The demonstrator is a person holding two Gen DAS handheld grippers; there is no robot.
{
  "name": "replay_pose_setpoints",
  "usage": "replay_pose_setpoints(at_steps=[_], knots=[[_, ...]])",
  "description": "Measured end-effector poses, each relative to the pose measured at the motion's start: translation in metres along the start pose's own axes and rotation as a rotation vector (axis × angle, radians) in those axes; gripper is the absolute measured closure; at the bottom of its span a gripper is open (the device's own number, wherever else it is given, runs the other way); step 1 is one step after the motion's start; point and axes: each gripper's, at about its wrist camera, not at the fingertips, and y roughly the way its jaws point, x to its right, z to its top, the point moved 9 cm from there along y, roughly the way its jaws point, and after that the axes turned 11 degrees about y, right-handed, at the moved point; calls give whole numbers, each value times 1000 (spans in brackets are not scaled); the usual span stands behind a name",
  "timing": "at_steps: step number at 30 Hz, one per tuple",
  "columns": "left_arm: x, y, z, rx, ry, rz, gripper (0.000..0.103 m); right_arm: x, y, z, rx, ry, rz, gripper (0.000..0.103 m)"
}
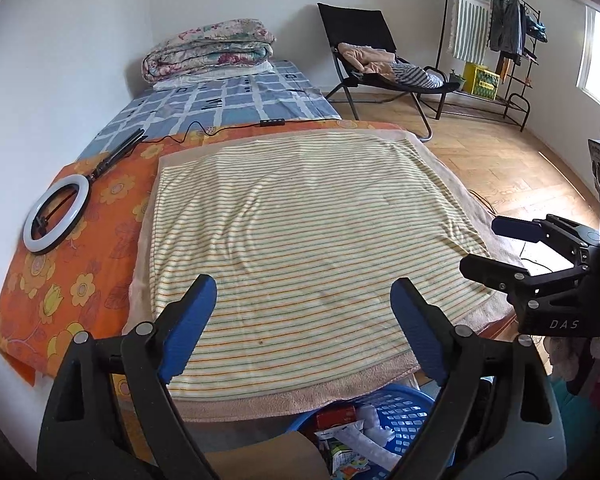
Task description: Collect trash
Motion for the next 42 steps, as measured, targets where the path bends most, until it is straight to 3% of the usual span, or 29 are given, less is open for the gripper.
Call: replay_pose_setpoints(at_steps=[16,42], knots=[[-16,3,-8,-19,-41,47,2,4,6,-1,-11,19,-23,23],[-13,10,-12,-33,-38,49,2,17,5,-4,-22,61,-31,23]])
